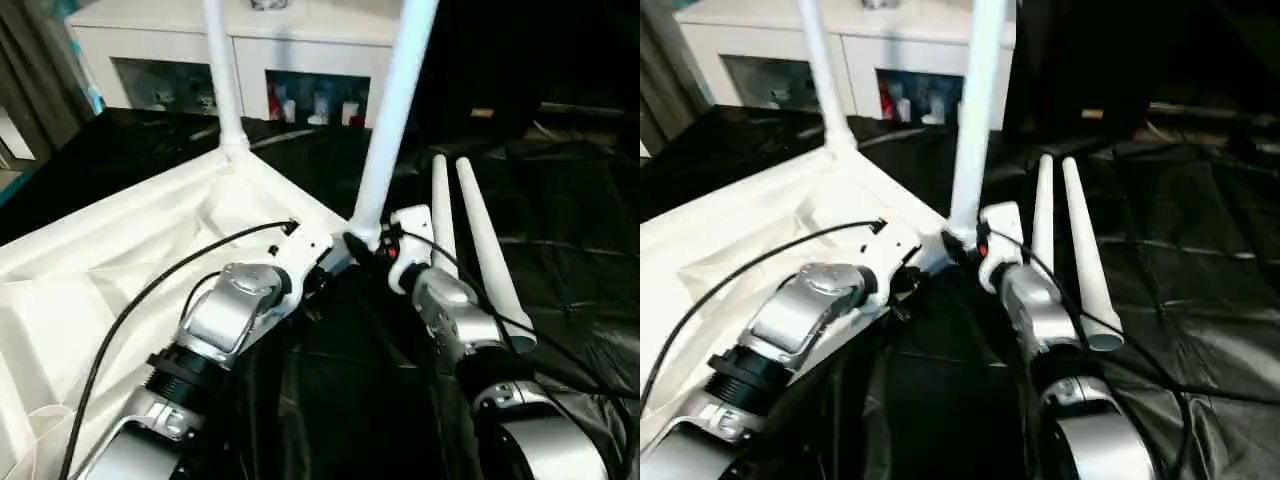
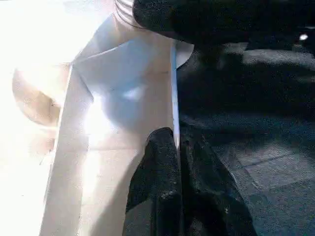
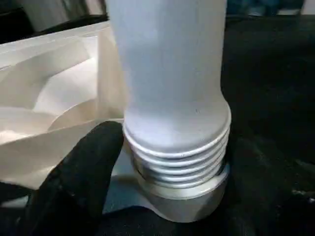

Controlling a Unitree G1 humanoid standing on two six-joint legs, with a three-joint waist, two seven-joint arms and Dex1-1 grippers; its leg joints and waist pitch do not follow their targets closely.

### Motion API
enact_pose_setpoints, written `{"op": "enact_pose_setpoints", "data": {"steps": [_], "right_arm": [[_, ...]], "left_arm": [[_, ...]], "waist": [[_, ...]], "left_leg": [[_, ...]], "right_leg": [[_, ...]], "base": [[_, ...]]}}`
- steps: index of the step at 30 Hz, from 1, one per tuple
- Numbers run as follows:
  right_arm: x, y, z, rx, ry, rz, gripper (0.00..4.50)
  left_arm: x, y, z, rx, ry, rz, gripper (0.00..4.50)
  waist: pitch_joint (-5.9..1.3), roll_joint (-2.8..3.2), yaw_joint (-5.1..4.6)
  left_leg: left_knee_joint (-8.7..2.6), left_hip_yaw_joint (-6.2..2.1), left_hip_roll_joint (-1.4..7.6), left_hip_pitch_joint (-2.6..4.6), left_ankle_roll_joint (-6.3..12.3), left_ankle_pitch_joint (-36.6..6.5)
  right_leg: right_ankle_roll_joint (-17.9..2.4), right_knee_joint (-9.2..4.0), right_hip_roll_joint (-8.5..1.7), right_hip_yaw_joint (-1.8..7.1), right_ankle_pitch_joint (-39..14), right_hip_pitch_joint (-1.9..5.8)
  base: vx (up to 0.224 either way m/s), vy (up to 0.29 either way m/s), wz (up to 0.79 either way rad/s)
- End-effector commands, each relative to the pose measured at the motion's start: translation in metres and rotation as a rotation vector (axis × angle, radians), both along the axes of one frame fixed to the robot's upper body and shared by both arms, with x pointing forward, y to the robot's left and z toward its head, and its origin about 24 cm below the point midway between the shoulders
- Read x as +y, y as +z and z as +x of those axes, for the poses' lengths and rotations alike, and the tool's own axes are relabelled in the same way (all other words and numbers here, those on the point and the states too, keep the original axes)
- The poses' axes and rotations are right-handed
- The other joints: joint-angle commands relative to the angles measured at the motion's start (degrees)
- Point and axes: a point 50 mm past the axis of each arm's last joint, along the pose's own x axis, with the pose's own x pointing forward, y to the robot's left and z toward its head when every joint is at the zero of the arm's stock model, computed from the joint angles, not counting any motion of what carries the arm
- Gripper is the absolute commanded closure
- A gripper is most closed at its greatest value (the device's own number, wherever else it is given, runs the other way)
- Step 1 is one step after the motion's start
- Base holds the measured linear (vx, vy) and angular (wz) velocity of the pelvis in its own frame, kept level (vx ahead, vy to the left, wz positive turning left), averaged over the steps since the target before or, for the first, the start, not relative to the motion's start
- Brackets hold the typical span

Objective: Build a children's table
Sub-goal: Insert table leg to table base

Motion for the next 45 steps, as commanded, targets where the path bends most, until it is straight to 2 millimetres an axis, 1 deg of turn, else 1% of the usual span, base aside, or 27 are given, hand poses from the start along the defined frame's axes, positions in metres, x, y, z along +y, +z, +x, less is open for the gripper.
{"op": "enact_pose_setpoints", "data": {"steps": [1, 2, 3, 4, 5, 6, 7, 8, 9, 12, 13, 14, 16, 18, 19, 21, 23, 25, 29, 32, 34, 35, 36, 38, 40, 44, 45], "right_arm": [[0.007, -0.006, -0.007, 0.017, 0.115, -0.033, 0.55], [0.002, -0.002, -0.006, -0.009, 0.136, -0.043, 0.47], [-0.001, 0.001, -0.006, -0.027, 0.158, -0.046, 0.37], [-0.001, 0.002, -0.006, -0.031, 0.163, -0.047, 0.37], [-0.005, 0.007, -0.006, -0.056, 0.196, -0.050, 0.37], [-0.009, 0.011, -0.007, -0.075, 0.232, -0.055, 0.37], [-0.014, 0.016, -0.008, -0.096, 0.281, -0.064, 0.37], [-0.016, 0.018, -0.009, -0.105, 0.305, -0.070, 0.37], [-0.022, 0.022, -0.011, -0.120, 0.355, -0.084, 0.37], [-0.029, 0.028, -0.014, -0.137, 0.405, -0.102, 0.37], [-0.032, 0.031, -0.015, -0.147, 0.427, -0.108, 0.37], [-0.033, 0.032, -0.015, -0.150, 0.433, -0.111, 0.37], [-0.037, 0.035, -0.017, -0.150, 0.460, -0.122, 0.37], [-0.038, 0.035, -0.017, -0.151, 0.466, -0.128, 0.37], [-0.039, 0.036, -0.018, -0.151, 0.473, -0.137, 0.37], [-0.040, 0.035, -0.019, -0.149, 0.484, -0.147, 0.37], [-0.040, 0.034, -0.021, -0.147, 0.500, -0.161, 0.37], [-0.039, 0.033, -0.023, -0.141, 0.527, -0.167, 0.37], [-0.037, 0.031, -0.027, -0.133, 0.560, -0.169, 0.37], [-0.036, 0.027, -0.030, -0.119, 0.596, -0.181, 0.37], [-0.037, 0.026, -0.031, -0.102, 0.611, -0.185, 0.37], [-0.038, 0.025, -0.031, -0.096, 0.614, -0.184, 0.63], [-0.039, 0.025, -0.031, -0.085, 0.618, -0.179, 0.72], [-0.039, 0.024, -0.030, -0.080, 0.621, -0.178, 0.72], [-0.039, 0.023, -0.030, -0.070, 0.630, -0.173, 1.03], [-0.038, 0.022, -0.031, -0.052, 0.640, -0.150, 1.22], [-0.038, 0.022, -0.031, -0.050, 0.642, -0.151, 1.37]], "left_arm": [[-0.003, 0.018, 0.003, -0.104, -0.066, -0.016, 4.50], [0.000, 0.018, 0.002, -0.110, -0.078, -0.008, 4.50], [0.001, 0.018, 0.002, -0.117, -0.093, -0.010, 4.50], [0.002, 0.018, 0.001, -0.118, -0.096, -0.010, 4.50], [0.004, 0.018, 0.000, -0.120, -0.108, -0.013, 4.50], [0.007, 0.017, -0.001, -0.125, -0.123, -0.013, 4.50], [0.011, 0.016, -0.002, -0.124, -0.145, -0.015, 4.50], [0.013, 0.015, -0.003, -0.123, -0.157, -0.013, 4.50], [0.016, 0.013, -0.007, -0.120, -0.193, -0.012, 4.50], [0.021, 0.010, -0.012, -0.113, -0.256, -0.005, 4.50], [0.025, 0.008, -0.016, -0.101, -0.283, 0.004, 4.50], [0.026, 0.007, -0.017, -0.097, -0.289, 0.007, 4.50], [0.029, 0.005, -0.024, -0.080, -0.350, 0.001, 4.50], [0.030, 0.005, -0.026, -0.081, -0.370, 0.001, 4.50], [0.031, 0.004, -0.027, -0.073, -0.375, 0.002, 4.50], [0.033, 0.004, -0.031, -0.064, -0.402, 0.001, 4.50], [0.035, 0.004, -0.035, -0.053, -0.423, 0.000, 4.50], [0.037, 0.004, -0.037, -0.048, -0.439, -0.002, 4.50], [0.037, 0.004, -0.039, -0.044, -0.459, -0.007, 4.50], [0.038, 0.004, -0.039, -0.045, -0.470, -0.006, 4.50], [0.039, 0.005, -0.039, -0.043, -0.477, -0.006, 4.50], [0.039, 0.005, -0.039, -0.042, -0.479, -0.006, 4.50], [0.039, 0.005, -0.039, -0.041, -0.481, -0.006, 4.50], [0.039, 0.006, -0.040, -0.040, -0.484, -0.007, 4.50], [0.039, 0.006, -0.041, -0.036, -0.493, -0.009, 4.50], [0.039, 0.005, -0.042, -0.031, -0.504, -0.012, 4.50], [0.039, 0.005, -0.042, -0.028, -0.512, -0.011, 4.50]], "waist": [[-3.48, 0.32, 0.22], [-3.81, 0.31, 0.30], [-3.96, 0.32, 0.28], [-4.12, 0.34, 0.40], [-4.20, 0.45, 0.49], [-4.10, 0.45, 0.49], [-4.00, 0.29, 0.58], [-3.95, 0.35, 0.59], [-3.82, 0.25, 0.62], [-3.66, 0.43, 0.74], [-3.59, 0.46, 0.78], [-3.53, 0.55, 0.85], [-3.58, 0.66, 1.02], [-3.55, 0.67, 1.13], [-3.53, 0.72, 1.31], [-3.61, 0.75, 1.71], [-3.73, 0.81, 1.92], [-3.85, 0.79, 2.02], [-3.95, 0.72, 2.02], [-4.00, 0.75, 2.11], [-3.90, 0.82, 2.13], [-3.92, 0.86, 2.15], [-3.91, 0.91, 2.17], [-3.83, 0.89, 2.14], [-3.90, 0.96, 2.19], [-4.11, 0.95, 2.25], [-4.19, 0.89, 2.29]], "left_leg": [[-3.78, -1.74, 4.96, 0.82, 6.12, -3.1], [-3.27, -1.75, 4.88, 0.67, 7.47, 0.0], [-2.98, -1.74, 4.84, 0.53, 8.22, 1.8], [-2.52, -1.69, 4.79, 0.44, 9.75, 4.4], [-2.20, -1.64, 4.82, 0.44, 10.93, 6.1], [-2.14, -1.63, 4.88, 0.33, 11.36, 6.2], [-2.09, -1.58, 5.00, 0.20, 12.01, 4.5], [-2.12, -1.59, 5.06, 0.19, 12.07, 3.9], [-2.10, -1.59, 5.15, 0.09, 11.94, 3.0], [-2.15, -1.55, 5.27, 0.13, 11.48, 1.4], [-2.18, -1.34, 5.37, 0.32, 10.64, 0.3], [-2.26, -1.36, 5.47, 0.35, 10.35, -0.4], [-2.40, -1.25, 5.59, 0.52, 9.03, -1.4], [-2.46, -1.22, 5.62, 0.41, 8.54, -1.3], [-2.47, -1.03, 5.61, 0.60, 8.05, -1.6], [-2.48, -0.75, 5.65, 0.70, 7.15, -2.2], [-2.42, -0.66, 5.56, 0.71, 6.54, -1.9], [-2.32, -0.66, 5.44, 0.61, 6.31, -1.4], [-2.18, -0.70, 5.38, 0.45, 6.43, -1.2], [-2.04, -0.64, 5.36, 0.42, 6.35, -1.7], [-2.13, -0.67, 5.42, 0.43, 5.87, -2.7], [-2.15, -0.70, 5.45, 0.50, 5.50, -3.2], [-2.16, -0.72, 5.43, 0.50, 5.17, -3.6], [-2.22, -0.70, 5.41, 0.49, 4.67, -4.6], [-2.23, -0.76, 5.43, 0.52, 4.12, -5.2], [-2.02, -0.76, 5.34, 0.44, 4.57, -3.7], [-1.96, -0.75, 5.33, 0.43, 4.71, -3.3]], "right_leg": [[-18.2, -2.50, -4.43, 2.03, 7.2, 2.31], [-18.7, -1.99, -4.36, 1.87, 11.6, 2.40], [-19.0, -1.63, -4.36, 1.80, 14.0, 2.46], [-19.4, -1.25, -4.33, 1.65, 17.6, 2.36], [-19.9, -0.93, -4.27, 1.46, 19.8, 2.17], [-20.1, -0.94, -4.30, 1.40, 19.8, 2.14], [-20.4, -1.03, -4.52, 1.24, 17.8, 2.30], [-20.5, -1.08, -4.53, 1.19, 16.7, 2.31], [-20.5, -1.16, -4.62, 1.16, 14.8, 2.36], [-20.3, -1.33, -4.72, 1.16, 11.0, 2.30], [-20.2, -1.42, -4.59, 1.13, 8.7, 2.10], [-20.1, -1.49, -4.63, 1.11, 7.6, 2.04], [-19.9, -1.51, -4.52, 1.08, 5.9, 2.02], [-19.7, -1.41, -4.44, 1.05, 5.6, 2.04], [-19.4, -1.44, -4.26, 1.08, 5.3, 1.81], [-19.0, -1.43, -4.30, 1.12, 5.0, 1.78], [-18.8, -1.30, -4.23, 1.08, 5.5, 1.76], [-18.6, -1.07, -4.17, 1.07, 6.9, 1.86], [-18.5, -0.96, -4.22, 1.02, 7.4, 1.98], [-18.5, -0.97, -4.22, 1.04, 6.6, 1.95], [-18.5, -1.05, -4.22, 1.01, 5.2, 1.90], [-18.5, -1.05, -4.18, 1.02, 4.6, 1.88], [-18.5, -1.05, -4.15, 1.02, 4.1, 1.86], [-18.4, -1.14, -4.15, 1.05, 3.2, 1.84], [-18.4, -1.13, -4.22, 1.05, 2.7, 1.85], [-18.5, -0.85, -4.20, 1.02, 5.0, 1.97], [-18.6, -0.77, -4.20, 0.99, 5.5, 2.00]], "base": [[0.000, 0.000, 0.00], [0.000, 0.000, 0.00], [0.000, 0.000, 0.00], [0.000, 0.000, 0.00], [0.000, 0.000, 0.00], [0.000, 0.000, 0.00], [0.000, 0.000, 0.00], [0.000, 0.000, 0.00], [0.000, 0.000, 0.00], [0.000, 0.000, 0.00], [0.000, 0.000, 0.00], [0.000, 0.000, 0.00], [0.000, 0.000, 0.00], [0.000, 0.000, 0.00], [0.000, 0.000, 0.00], [0.000, 0.000, 0.00], [0.000, 0.000, 0.00], [0.000, 0.000, 0.00], [0.000, 0.000, 0.00], [0.000, 0.000, 0.00], [0.000, 0.000, 0.00], [0.000, 0.000, 0.00], [0.000, 0.000, 0.00], [0.000, 0.000, 0.00], [0.000, 0.000, 0.00], [0.000, 0.000, 0.00], [0.000, 0.000, 0.00]]}}
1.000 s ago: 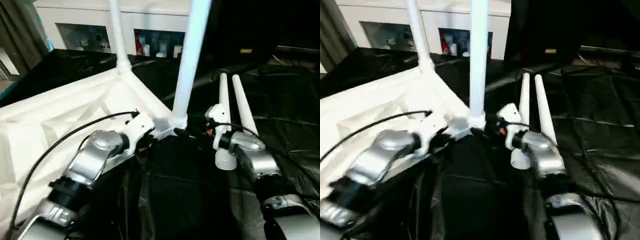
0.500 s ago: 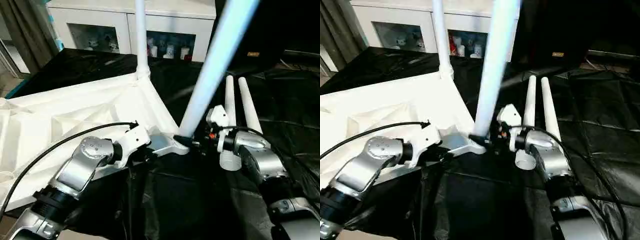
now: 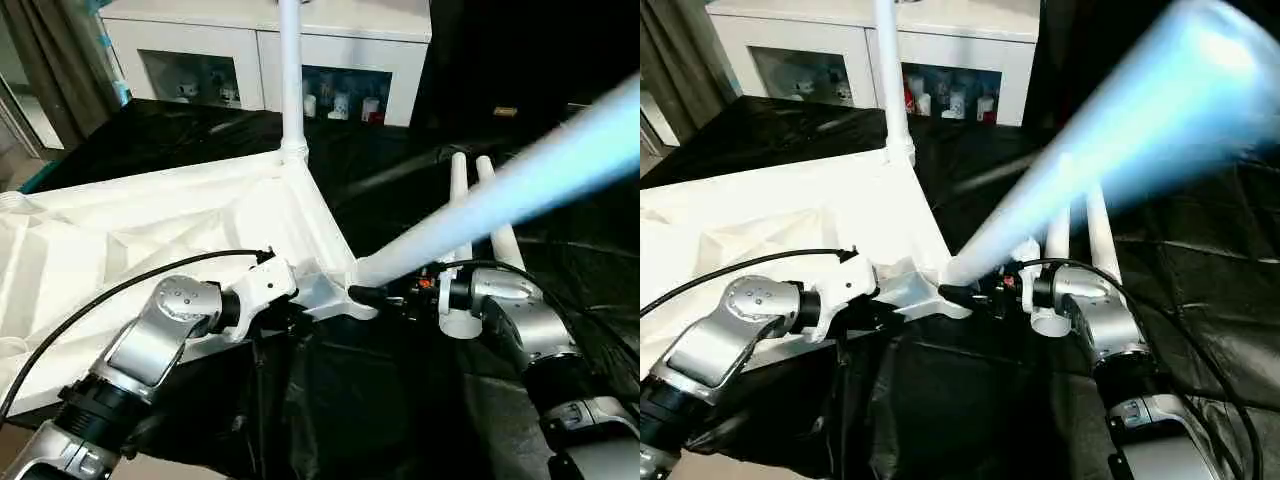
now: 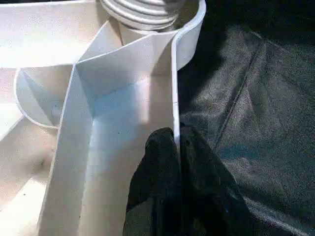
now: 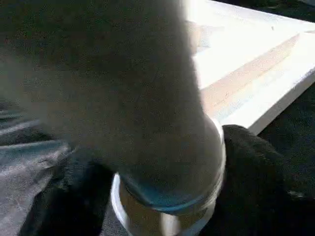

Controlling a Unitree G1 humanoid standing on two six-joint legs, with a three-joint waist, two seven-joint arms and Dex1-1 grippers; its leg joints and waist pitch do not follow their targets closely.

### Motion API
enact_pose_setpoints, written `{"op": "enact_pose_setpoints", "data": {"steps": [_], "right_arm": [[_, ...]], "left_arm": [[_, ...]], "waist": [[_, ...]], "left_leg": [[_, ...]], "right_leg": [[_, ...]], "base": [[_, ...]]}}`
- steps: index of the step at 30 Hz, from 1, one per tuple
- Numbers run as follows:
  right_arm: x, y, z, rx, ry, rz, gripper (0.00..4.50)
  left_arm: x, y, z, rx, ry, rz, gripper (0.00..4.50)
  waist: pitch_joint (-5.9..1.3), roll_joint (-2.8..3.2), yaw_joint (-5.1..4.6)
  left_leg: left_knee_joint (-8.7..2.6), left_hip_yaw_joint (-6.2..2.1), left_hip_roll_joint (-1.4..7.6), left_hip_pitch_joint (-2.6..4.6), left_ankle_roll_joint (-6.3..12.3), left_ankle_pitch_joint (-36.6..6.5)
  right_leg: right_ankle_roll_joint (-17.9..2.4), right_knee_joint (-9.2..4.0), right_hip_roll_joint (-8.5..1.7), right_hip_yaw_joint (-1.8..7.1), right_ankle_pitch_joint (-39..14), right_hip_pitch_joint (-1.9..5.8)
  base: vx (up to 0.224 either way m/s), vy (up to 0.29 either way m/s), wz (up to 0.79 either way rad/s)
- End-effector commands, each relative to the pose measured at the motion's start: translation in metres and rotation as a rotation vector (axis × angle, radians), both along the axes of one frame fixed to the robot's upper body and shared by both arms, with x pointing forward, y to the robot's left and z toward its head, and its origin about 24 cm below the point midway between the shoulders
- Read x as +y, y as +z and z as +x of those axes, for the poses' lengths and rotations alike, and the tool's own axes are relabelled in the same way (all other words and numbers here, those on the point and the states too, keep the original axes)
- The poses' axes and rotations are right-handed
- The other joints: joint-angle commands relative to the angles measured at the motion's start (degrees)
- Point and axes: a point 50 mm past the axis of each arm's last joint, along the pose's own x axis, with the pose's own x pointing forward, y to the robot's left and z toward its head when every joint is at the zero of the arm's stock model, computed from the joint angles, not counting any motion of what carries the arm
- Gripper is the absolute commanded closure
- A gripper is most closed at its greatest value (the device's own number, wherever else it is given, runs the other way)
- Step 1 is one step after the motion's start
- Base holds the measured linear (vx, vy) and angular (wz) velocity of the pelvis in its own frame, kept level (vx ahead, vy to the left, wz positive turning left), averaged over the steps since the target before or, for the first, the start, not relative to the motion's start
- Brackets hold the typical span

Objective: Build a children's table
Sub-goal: Insert table leg to table base

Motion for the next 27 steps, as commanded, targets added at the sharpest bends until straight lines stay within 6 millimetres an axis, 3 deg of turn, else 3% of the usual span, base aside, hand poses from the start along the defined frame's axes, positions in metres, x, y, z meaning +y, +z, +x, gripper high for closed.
{"op": "enact_pose_setpoints", "data": {"steps": [1, 12, 22, 27], "right_arm": [[0.000, -0.001, 0.001, 0.017, 0.013, -0.010, 1.48], [0.001, -0.004, -0.004, 0.152, 0.067, 0.082, 1.66], [-0.009, -0.016, -0.012, 0.245, 0.170, -0.077, 1.68], [-0.015, -0.016, -0.015, 0.257, 0.201, -0.123, 1.68]], "left_arm": [[-0.009, 0.008, -0.004, -0.032, -0.075, -0.031, 4.50], [-0.008, 0.006, -0.010, 0.008, -0.126, -0.034, 4.50], [-0.007, 0.006, -0.009, 0.016, -0.144, -0.020, 4.50], [-0.006, 0.005, -0.009, 0.015, -0.143, -0.016, 4.50]], "waist": [[-4.64, 0.17, 0.27], [-4.76, 0.54, 0.94], [-4.52, 0.29, 1.28], [-4.55, 0.21, 1.30]], "left_leg": [[-3.79, -1.76, 3.70, 1.61, 5.06, -3.5], [-3.64, -1.77, 3.83, 1.67, 4.93, -4.5], [-3.89, -1.81, 3.86, 1.74, 1.80, -8.4], [-3.77, -1.77, 3.87, 1.83, 2.10, -8.3]], "right_leg": [[-18.5, -2.64, -4.13, 2.15, 6.4, 2.90], [-18.7, -2.57, -4.01, 2.03, 4.8, 2.84], [-17.6, -2.94, -4.23, 2.17, -0.8, 2.72], [-17.5, -3.03, -4.25, 2.21, -1.3, 2.61]], "base": [[0.000, 0.000, 0.00], [0.000, 0.000, 0.00], [0.000, 0.000, 0.00], [0.000, 0.000, 0.00]]}}
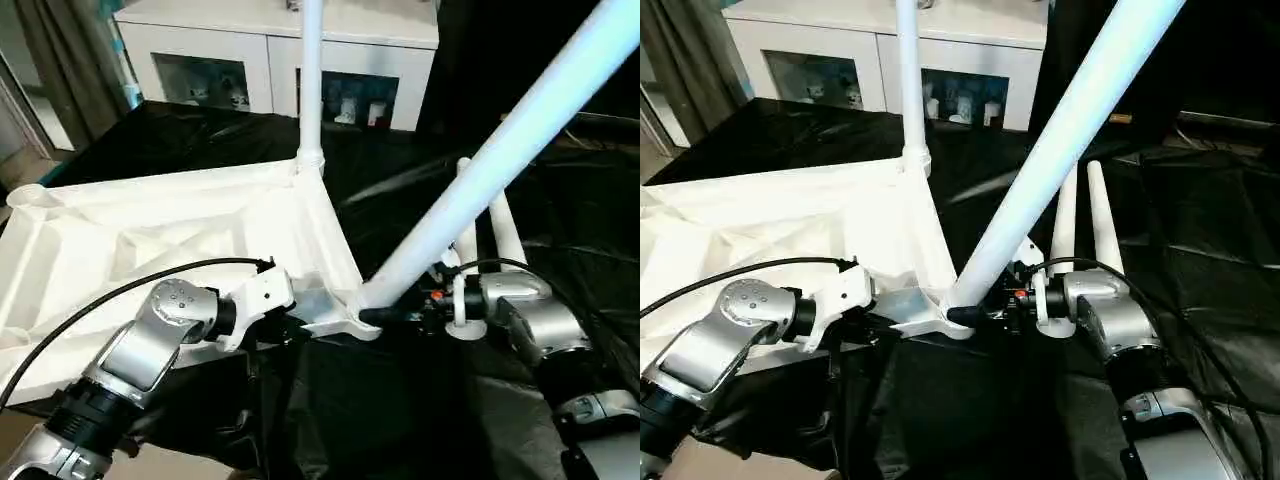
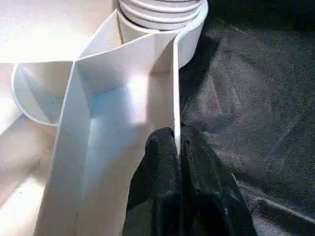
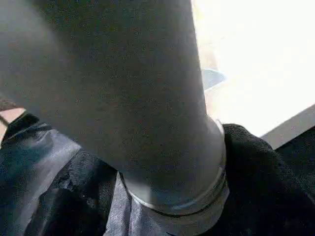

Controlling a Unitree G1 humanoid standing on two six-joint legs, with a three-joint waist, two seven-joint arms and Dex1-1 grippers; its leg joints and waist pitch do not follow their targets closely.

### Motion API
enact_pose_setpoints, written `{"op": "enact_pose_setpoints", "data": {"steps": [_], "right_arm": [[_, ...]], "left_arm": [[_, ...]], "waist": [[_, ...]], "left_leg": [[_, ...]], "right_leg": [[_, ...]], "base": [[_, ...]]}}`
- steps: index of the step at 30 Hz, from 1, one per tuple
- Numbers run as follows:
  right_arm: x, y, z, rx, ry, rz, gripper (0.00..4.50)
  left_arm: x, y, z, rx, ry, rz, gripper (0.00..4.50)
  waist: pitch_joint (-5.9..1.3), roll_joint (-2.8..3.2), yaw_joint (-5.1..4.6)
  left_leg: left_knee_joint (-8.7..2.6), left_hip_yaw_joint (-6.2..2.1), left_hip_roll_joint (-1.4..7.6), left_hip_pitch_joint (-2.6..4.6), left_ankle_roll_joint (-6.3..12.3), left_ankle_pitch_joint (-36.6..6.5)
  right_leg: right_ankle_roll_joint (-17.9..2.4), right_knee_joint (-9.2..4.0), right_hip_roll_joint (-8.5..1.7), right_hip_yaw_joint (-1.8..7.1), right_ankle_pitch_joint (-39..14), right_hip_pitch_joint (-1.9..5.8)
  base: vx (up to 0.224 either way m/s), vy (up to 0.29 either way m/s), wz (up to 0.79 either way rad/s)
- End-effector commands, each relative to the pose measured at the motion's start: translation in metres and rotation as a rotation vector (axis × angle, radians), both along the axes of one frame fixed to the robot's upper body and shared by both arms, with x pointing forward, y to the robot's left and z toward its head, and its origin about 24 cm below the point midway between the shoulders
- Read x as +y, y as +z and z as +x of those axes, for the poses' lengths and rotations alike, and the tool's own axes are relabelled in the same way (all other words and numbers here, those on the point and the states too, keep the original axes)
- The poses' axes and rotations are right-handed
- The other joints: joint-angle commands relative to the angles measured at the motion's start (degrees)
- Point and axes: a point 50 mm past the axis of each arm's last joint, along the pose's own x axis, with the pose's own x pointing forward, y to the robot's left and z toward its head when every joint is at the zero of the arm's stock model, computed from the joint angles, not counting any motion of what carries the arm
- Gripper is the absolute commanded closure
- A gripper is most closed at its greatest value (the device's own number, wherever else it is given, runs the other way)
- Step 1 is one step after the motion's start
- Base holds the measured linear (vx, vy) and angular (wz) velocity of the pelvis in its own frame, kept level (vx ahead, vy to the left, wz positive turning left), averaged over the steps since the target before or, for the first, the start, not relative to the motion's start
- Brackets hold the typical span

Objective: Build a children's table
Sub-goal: Insert table leg to table base

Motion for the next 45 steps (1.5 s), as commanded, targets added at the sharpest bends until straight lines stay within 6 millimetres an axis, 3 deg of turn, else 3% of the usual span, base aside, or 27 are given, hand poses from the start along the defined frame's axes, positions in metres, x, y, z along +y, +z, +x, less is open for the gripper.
{"op": "enact_pose_setpoints", "data": {"steps": [1, 6, 7, 14, 15, 17, 19, 21, 22, 24, 25, 28, 32, 35, 36, 45], "right_arm": [[-0.005, -0.010, -0.006, 0.051, 0.041, -0.101, 1.68], [-0.002, -0.015, -0.007, 0.065, 0.058, -0.120, 1.68], [0.001, -0.018, -0.009, 0.082, 0.078, -0.129, 1.68], [0.006, -0.024, -0.010, 0.131, 0.127, -0.154, 1.68], [0.006, -0.025, -0.010, 0.133, 0.136, -0.161, 1.68], [0.008, -0.026, -0.009, 0.139, 0.148, -0.167, 1.68], [0.010, -0.026, -0.007, 0.149, 0.160, -0.167, 1.68], [0.011, -0.026, -0.006, 0.144, 0.182, -0.188, 1.68], [0.011, -0.026, -0.005, 0.143, 0.201, -0.203, 1.68], [0.011, -0.025, -0.005, 0.143, 0.203, -0.204, 1.68], [0.012, -0.024, -0.005, 0.138, 0.224, -0.218, 1.68], [0.015, -0.023, -0.005, 0.111, 0.258, -0.246, 1.68], [0.020, -0.020, -0.004, 0.088, 0.280, -0.251, 1.68], [0.022, -0.019, -0.004, 0.092, 0.300, -0.249, 1.68], [0.021, -0.023, -0.006, 0.105, 0.323, -0.265, 1.68], [0.025, -0.028, -0.010, 0.199, 0.321, -0.219, 1.68]], "left_arm": [[-0.007, 0.007, -0.001, -0.033, -0.060, -0.026, 4.50], [-0.008, 0.006, -0.003, -0.026, -0.076, -0.030, 4.50], [-0.008, 0.006, -0.003, -0.022, -0.085, -0.030, 4.50], [-0.010, 0.006, -0.006, 0.012, -0.121, -0.036, 4.50], [-0.010, 0.006, -0.007, 0.022, -0.130, -0.034, 4.50], [-0.009, 0.006, -0.009, 0.044, -0.152, -0.029, 4.50], [-0.009, 0.006, -0.010, 0.060, -0.167, -0.026, 4.50], [-0.008, 0.006, -0.011, 0.071, -0.175, -0.024, 4.50], [-0.008, 0.007, -0.012, 0.075, -0.179, -0.020, 4.50], [-0.008, 0.007, -0.012, 0.076, -0.179, -0.020, 4.50], [-0.008, 0.007, -0.012, 0.077, -0.178, -0.019, 4.50], [-0.007, 0.006, -0.013, 0.083, -0.176, -0.018, 4.50], [-0.009, 0.005, -0.014, 0.080, -0.171, -0.022, 4.50], [-0.010, 0.004, -0.014, 0.079, -0.169, -0.026, 4.50], [-0.011, 0.004, -0.013, 0.080, -0.170, -0.030, 4.50], [-0.011, 0.004, -0.015, 0.096, -0.179, -0.039, 4.50]], "waist": [[-4.49, 0.21, 0.17], [-4.53, 0.28, 0.21], [-4.53, 0.58, 0.22], [-4.47, 0.57, 0.02], [-4.48, 1.08, 0.12], [-4.39, 0.92, 0.00], [-3.70, 1.12, -0.26], [-3.51, 1.02, -0.44], [-3.08, 0.96, -0.57], [-3.10, 1.01, -0.56], [-2.70, 0.90, -0.71], [-2.93, 0.94, -0.89], [-2.72, 0.96, -1.12], [-2.54, 0.98, -1.21], [-2.58, 0.54, -1.34], [-2.45, 0.68, -1.56]], "left_leg": [[-4.47, -1.76, 3.71, 1.75, 2.51, -7.8], [-4.43, -1.82, 3.68, 1.62, 2.72, -7.5], [-4.39, -1.85, 3.67, 1.64, 2.65, -7.7], [-4.51, -1.88, 3.67, 1.63, 2.10, -9.2], [-4.47, -1.93, 3.66, 1.68, 1.94, -9.6], [-4.58, -1.90, 3.67, 1.75, 1.67, -10.4], [-5.18, -2.06, 3.75, 1.88, 0.34, -15.2], [-5.40, -2.15, 3.81, 2.07, -0.62, -17.1], [-5.62, -2.19, 3.81, 2.08, -0.97, -17.9], [-5.66, -2.17, 3.82, 2.33, -1.12, -18.5], [-5.91, -2.19, 3.83, 2.40, -1.18, -19.2], [-5.94, -2.21, 3.85, 2.38, -0.86, -17.9], [-6.09, -2.19, 3.87, 2.35, -0.38, -17.4], [-6.30, -2.26, 3.96, 2.51, -0.75, -19.3], [-6.36, -2.29, 4.02, 2.60, -0.95, -19.8], [-6.73, -2.23, 4.09, 2.52, -0.83, -19.6]], "right_leg": [[-17.5, -3.64, -4.22, 2.25, -1.0, 2.51], [-17.6, -3.53, -4.20, 2.20, -0.3, 2.55], [-17.7, -3.48, -4.16, 2.17, -0.3, 2.48], [-18.1, -3.61, -4.17, 2.15, -1.2, 2.54], [-18.1, -3.60, -4.22, 2.15, -1.5, 2.48], [-18.2, -3.69, -4.11, 2.15, -1.7, 2.44], [-17.7, -4.26, -4.21, 2.26, -7.5, 2.31], [-17.4, -4.43, -4.35, 2.40, -9.7, 2.26], [-17.2, -4.61, -4.29, 2.46, -10.7, 2.09], [-17.0, -4.72, -4.30, 2.54, -11.4, 2.07], [-16.7, -4.94, -4.28, 2.63, -12.3, 2.02], [-16.9, -4.84, -4.31, 2.63, -10.7, 2.21], [-16.9, -4.90, -4.16, 2.58, -10.1, 2.18], [-16.6, -5.13, -4.28, 2.63, -12.5, 2.08], [-16.3, -5.21, -4.35, 2.68, -13.6, 2.05], [-16.2, -5.47, -4.39, 2.76, -13.7, 1.98]], "base": [[0.000, 0.000, 0.00], [0.000, 0.000, 0.00], [0.000, 0.000, 0.00], [0.000, 0.000, 0.00], [0.000, 0.000, 0.00], [0.000, 0.000, 0.00], [0.000, 0.000, 0.00], [0.000, 0.000, 0.00], [0.000, 0.000, 0.00], [0.000, 0.000, 0.00], [0.000, 0.000, 0.00], [0.000, 0.000, 0.00], [0.000, 0.000, 0.00], [0.000, 0.000, 0.00], [0.000, 0.000, 0.00], [0.000, 0.000, 0.00]]}}
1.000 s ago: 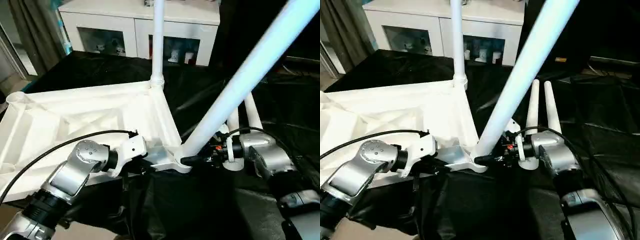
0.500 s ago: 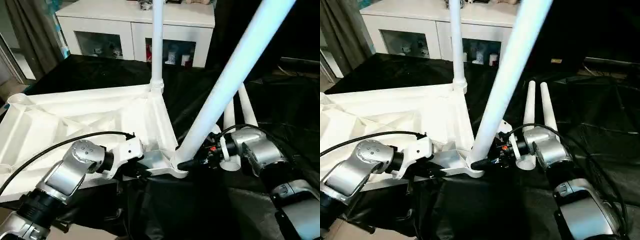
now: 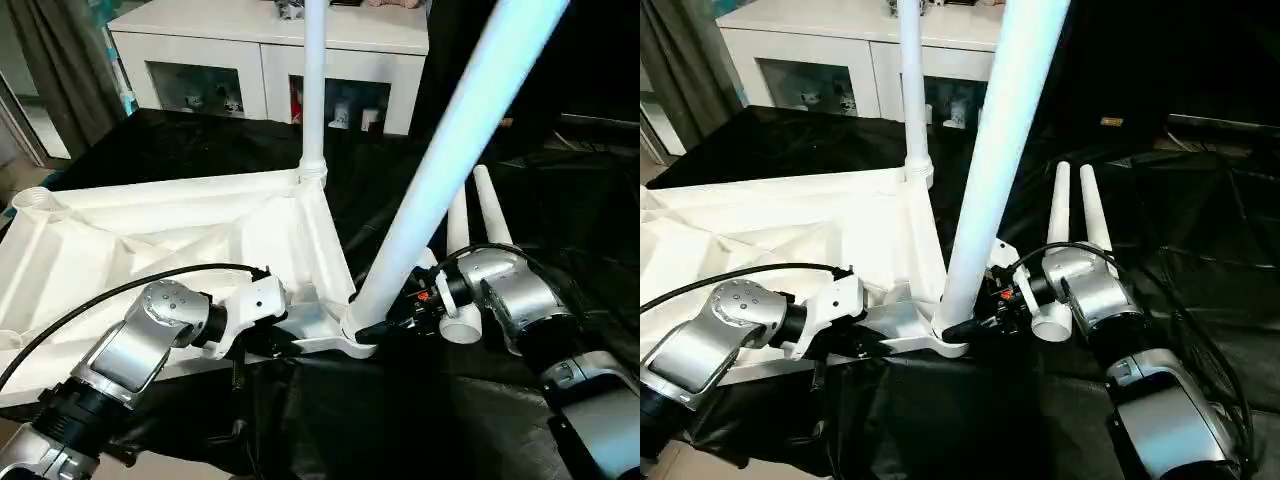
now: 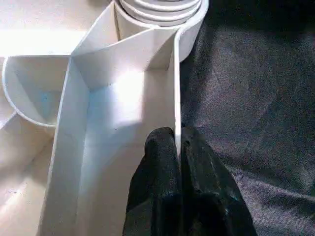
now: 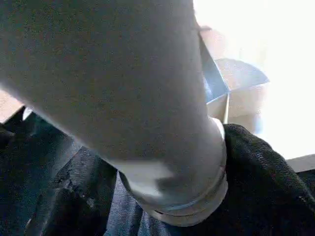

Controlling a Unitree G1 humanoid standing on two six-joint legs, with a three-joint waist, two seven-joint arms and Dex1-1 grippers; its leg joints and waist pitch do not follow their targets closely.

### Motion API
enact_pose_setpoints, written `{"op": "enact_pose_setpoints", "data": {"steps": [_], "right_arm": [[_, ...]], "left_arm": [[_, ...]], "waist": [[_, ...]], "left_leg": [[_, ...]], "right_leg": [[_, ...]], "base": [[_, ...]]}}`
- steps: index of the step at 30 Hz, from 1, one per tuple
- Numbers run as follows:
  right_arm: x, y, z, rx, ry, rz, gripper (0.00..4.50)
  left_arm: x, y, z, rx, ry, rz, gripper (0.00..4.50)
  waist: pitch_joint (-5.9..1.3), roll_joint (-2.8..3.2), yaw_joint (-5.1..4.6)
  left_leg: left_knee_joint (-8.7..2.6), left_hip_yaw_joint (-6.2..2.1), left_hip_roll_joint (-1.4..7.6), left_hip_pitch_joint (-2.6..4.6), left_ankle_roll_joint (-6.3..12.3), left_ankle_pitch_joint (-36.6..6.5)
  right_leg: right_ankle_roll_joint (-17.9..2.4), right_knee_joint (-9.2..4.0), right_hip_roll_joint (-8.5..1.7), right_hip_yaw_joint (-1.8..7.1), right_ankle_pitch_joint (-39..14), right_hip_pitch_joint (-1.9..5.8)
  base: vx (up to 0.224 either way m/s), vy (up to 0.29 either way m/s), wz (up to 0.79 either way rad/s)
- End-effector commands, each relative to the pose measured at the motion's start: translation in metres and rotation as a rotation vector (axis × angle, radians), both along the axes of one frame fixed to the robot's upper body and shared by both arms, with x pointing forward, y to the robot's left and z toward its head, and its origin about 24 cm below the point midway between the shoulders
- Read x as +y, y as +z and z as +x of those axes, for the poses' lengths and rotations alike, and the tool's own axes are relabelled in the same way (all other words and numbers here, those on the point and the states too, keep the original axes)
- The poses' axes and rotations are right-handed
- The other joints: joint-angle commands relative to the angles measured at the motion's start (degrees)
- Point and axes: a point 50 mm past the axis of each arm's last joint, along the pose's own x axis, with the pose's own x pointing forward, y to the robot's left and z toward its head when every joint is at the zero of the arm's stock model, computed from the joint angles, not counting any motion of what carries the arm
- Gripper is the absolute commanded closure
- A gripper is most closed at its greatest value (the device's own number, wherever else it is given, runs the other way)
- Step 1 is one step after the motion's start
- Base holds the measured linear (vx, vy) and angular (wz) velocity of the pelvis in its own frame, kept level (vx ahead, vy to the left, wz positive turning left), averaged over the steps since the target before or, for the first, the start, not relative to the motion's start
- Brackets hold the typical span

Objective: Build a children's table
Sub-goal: Insert table leg to table base

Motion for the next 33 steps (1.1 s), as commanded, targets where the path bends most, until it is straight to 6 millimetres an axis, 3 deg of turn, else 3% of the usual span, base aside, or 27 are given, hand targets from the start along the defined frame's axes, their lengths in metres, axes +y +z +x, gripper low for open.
{"op": "enact_pose_setpoints", "data": {"steps": [1, 8, 11, 13, 14, 16, 17, 18, 21, 22, 23, 24, 25, 26, 27, 28, 29, 30, 31, 32, 33], "right_arm": [[0.000, -0.035, -0.020, 0.174, 0.034, -0.105, 1.68], [0.000, -0.040, -0.017, 0.138, -0.031, -0.107, 1.68], [0.001, -0.043, -0.012, 0.087, -0.117, -0.117, 1.68], [-0.001, -0.049, -0.008, 0.052, -0.232, -0.137, 1.68], [-0.001, -0.052, -0.008, 0.050, -0.281, -0.135, 1.68], [-0.001, -0.059, -0.009, 0.048, -0.365, -0.136, 1.69], [-0.001, -0.059, -0.009, 0.048, -0.372, -0.137, 1.69], [0.000, -0.064, -0.010, 0.055, -0.411, -0.140, 1.69], [0.006, -0.079, -0.011, 0.119, -0.616, -0.136, 1.69], [0.009, -0.082, -0.010, 0.144, -0.665, -0.127, 1.69], [0.010, -0.083, -0.010, 0.154, -0.682, -0.124, 1.69], [0.014, -0.086, -0.010, 0.184, -0.739, -0.114, 1.69], [0.016, -0.088, -0.010, 0.202, -0.777, -0.108, 1.69], [0.022, -0.091, -0.008, 0.243, -0.864, -0.079, 1.69], [0.023, -0.091, -0.008, 0.246, -0.869, -0.077, 1.69], [0.030, -0.093, -0.007, 0.286, -0.947, -0.050, 1.69], [0.038, -0.093, -0.006, 0.332, -1.003, -0.015, 1.69], [0.045, -0.092, -0.005, 0.364, -1.031, 0.008, 1.70], [0.049, -0.091, -0.005, 0.377, -1.035, 0.020, 1.70], [0.049, -0.091, -0.005, 0.377, -1.035, 0.020, 1.70], [0.054, -0.088, -0.004, 0.369, -1.000, 0.023, 1.70]], "left_arm": [[-0.018, 0.006, -0.009, 0.023, -0.110, -0.079, 4.50], [-0.019, 0.007, -0.004, -0.015, -0.076, -0.082, 4.50], [-0.020, 0.007, 0.001, -0.042, -0.039, -0.076, 4.50], [-0.020, 0.006, 0.011, -0.084, 0.050, -0.071, 4.50], [-0.021, 0.006, 0.016, -0.101, 0.107, -0.075, 4.50], [-0.023, 0.007, 0.025, -0.123, 0.193, -0.089, 4.50], [-0.023, 0.008, 0.026, -0.124, 0.199, -0.091, 4.50], [-0.025, 0.008, 0.029, -0.131, 0.232, -0.097, 4.50], [-0.041, 0.010, 0.038, -0.133, 0.317, -0.134, 4.50], [-0.046, 0.011, 0.040, -0.130, 0.333, -0.147, 4.50], [-0.048, 0.011, 0.040, -0.129, 0.339, -0.151, 4.50], [-0.056, 0.012, 0.041, -0.121, 0.351, -0.168, 4.50], [-0.061, 0.012, 0.042, -0.116, 0.360, -0.179, 4.50], [-0.071, 0.012, 0.043, -0.100, 0.378, -0.194, 4.50], [-0.072, 0.012, 0.043, -0.100, 0.380, -0.195, 4.50], [-0.082, 0.012, 0.042, -0.087, 0.397, -0.206, 4.50], [-0.092, 0.012, 0.041, -0.077, 0.401, -0.211, 4.50], [-0.098, 0.011, 0.040, -0.076, 0.403, -0.210, 4.50], [-0.100, 0.011, 0.040, -0.081, 0.401, -0.206, 4.50], [-0.100, 0.011, 0.040, -0.081, 0.401, -0.206, 4.50], [-0.100, 0.011, 0.040, -0.088, 0.394, -0.205, 4.50]], "waist": [[-2.31, 0.42, -0.21], [-2.39, 0.47, -0.14], [-1.82, 0.23, -0.36], [-1.30, 0.10, -0.62], [-1.22, 0.00, -0.80], [-0.84, -0.18, -1.31], [-0.76, -0.13, -1.43], [-0.65, -0.17, -1.75], [-0.70, 0.32, -2.23], [-0.35, 0.76, -2.87], [0.08, 1.18, -3.63], [0.07, 1.92, -3.66], [-0.24, 2.66, -1.93], [-0.48, 2.34, 2.25], [-1.36, 0.04, 0.25], [-0.49, -2.30, 0.00], [-0.70, -1.77, -0.20], [-0.91, -0.17, 0.74], [-2.05, -0.37, -0.04], [-2.77, -0.05, -0.60], [-2.06, 0.53, -1.08]], "left_leg": [[-6.01, -2.22, 4.11, 1.53, -0.74, -19.6], [-6.20, -2.04, 4.24, 1.54, -0.60, -18.1], [-6.58, -2.22, 4.21, 1.74, -1.58, -22.1], [-6.76, -2.56, 4.08, 2.08, -2.58, -25.4], [-6.80, -2.88, 3.98, 2.68, -3.51, -27.9], [-7.21, -3.60, 3.83, 2.74, -4.31, -31.1], [-7.27, -3.72, 3.81, 2.84, -4.50, -32.1], [-7.41, -4.03, 3.64, 2.99, -4.74, -34.1], [-7.46, -4.28, 3.39, 4.05, -4.92, -37.8], [-7.84, -4.40, 3.44, 4.71, -5.24, -40.9], [-9.07, -4.60, 3.74, 4.56, -5.66, -46.2], [-10.45, -4.60, 4.08, 3.85, -6.12, -49.0], [-15.77, -3.47, 5.81, -2.08, -6.96, -54.9], [-17.52, 0.73, 5.46, -2.87, -5.67, -52.5], [-14.94, 1.13, 4.06, 0.46, -4.75, -43.1], [3.18, -2.69, 0.26, 9.08, -3.44, -16.5], [4.30, -7.53, -2.19, -0.92, 0.20, 0.7], [-2.58, -8.23, 1.62, -2.22, -3.19, -2.1], [-5.21, -6.85, 2.06, 0.91, -2.27, -5.4], [-5.54, -6.58, 2.73, 2.15, -0.83, -8.1], [-6.45, -5.73, 2.93, 2.18, 0.90, -15.6]], "right_leg": [[-16.2, -4.78, -4.45, 2.78, -13.9, 0.90], [-16.6, -4.84, -4.54, 2.74, -11.8, 0.92], [-15.2, -5.56, -4.77, 2.87, -18.9, 0.73], [-13.1, -6.34, -5.10, 3.00, -26.7, 0.41], [-10.9, -6.97, -5.24, 2.86, -32.2, 0.22], [-7.3, -7.79, -5.33, 2.41, -38.8, 0.16], [-6.6, -7.97, -5.27, 2.29, -39.9, 0.04], [-5.3, -8.31, -5.10, 1.89, -41.4, -0.08], [-4.1, -9.22, -4.78, 1.00, -41.6, -0.48], [-4.0, -9.80, -4.22, -0.33, -40.1, -0.58], [-3.1, -9.69, -3.07, -2.42, -37.5, 0.20], [-3.2, -8.57, -2.33, -3.40, -33.9, 1.44], [-5.0, 3.19, -1.20, -3.42, -17.7, 7.16], [-4.3, 5.84, -0.11, -2.13, -11.6, 5.93], [-3.7, 3.78, -1.20, 0.92, -20.2, 4.29], [-4.0, -12.09, -9.89, 3.99, -57.6, -6.54], [-5.3, -10.37, -11.13, 6.34, -57.1, 2.92], [-7.2, -6.96, -9.23, 3.11, -37.9, 4.85], [-9.7, -4.42, -3.14, 0.65, -18.1, 2.53], [-11.4, -3.93, -3.18, 0.82, -12.3, 2.19], [-14.4, -4.84, -3.76, 1.52, -12.2, 1.84]], "base": [[0.000, 0.000, 0.00], [0.000, 0.000, 0.00], [0.000, 0.000, 0.00], [-0.030, -0.003, -0.03], [-0.060, -0.005, -0.06], [-0.067, 0.010, -0.15], [-0.066, 0.016, -0.18], [-0.066, 0.023, -0.19], [-0.068, 0.027, -0.14], [-0.076, 0.036, -0.09], [-0.076, 0.036, -0.09], [-0.092, 0.045, -0.11], [-0.142, 0.015, 0.09], [-0.142, 0.015, 0.09], [-0.030, -0.084, 0.21], [0.124, -0.114, -0.14], [0.124, -0.114, -0.14], [0.128, 0.015, -0.48], [0.030, 0.062, -0.14], [0.030, 0.062, -0.14], [-0.055, -0.015, 0.24]]}}
